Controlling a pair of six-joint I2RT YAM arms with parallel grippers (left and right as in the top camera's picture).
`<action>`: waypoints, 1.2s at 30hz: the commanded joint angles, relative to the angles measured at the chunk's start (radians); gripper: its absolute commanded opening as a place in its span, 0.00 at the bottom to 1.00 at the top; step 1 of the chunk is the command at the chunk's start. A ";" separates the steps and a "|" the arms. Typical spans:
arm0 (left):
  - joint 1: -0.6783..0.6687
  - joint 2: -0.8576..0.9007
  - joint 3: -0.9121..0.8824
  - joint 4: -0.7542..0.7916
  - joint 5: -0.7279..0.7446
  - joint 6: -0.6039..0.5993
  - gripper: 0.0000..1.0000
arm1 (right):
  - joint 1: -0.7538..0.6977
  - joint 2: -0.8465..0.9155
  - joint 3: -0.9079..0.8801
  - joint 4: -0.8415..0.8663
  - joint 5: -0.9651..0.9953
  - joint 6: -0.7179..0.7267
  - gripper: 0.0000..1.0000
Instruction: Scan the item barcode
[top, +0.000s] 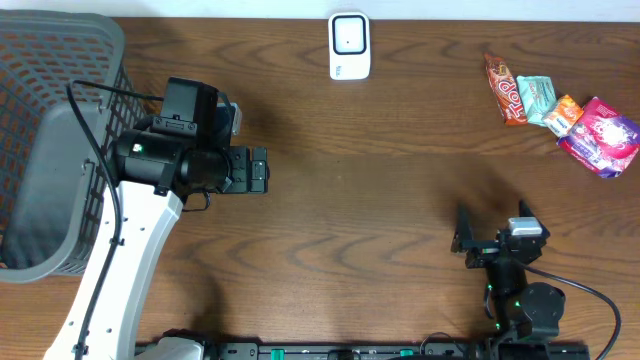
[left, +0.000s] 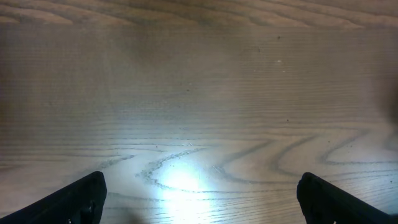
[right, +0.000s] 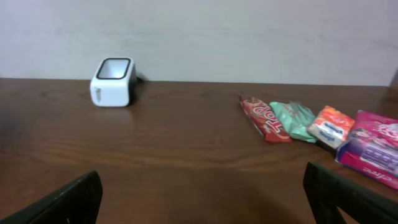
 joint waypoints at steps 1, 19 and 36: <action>0.004 -0.001 -0.001 0.000 -0.009 -0.001 0.98 | -0.004 -0.007 -0.003 -0.003 0.012 -0.015 0.99; 0.004 -0.001 -0.001 0.000 -0.009 -0.001 0.98 | -0.004 -0.006 -0.003 -0.003 0.011 -0.015 0.99; 0.004 -0.108 -0.039 0.000 -0.039 0.003 0.98 | -0.004 -0.006 -0.003 -0.003 0.011 -0.015 0.99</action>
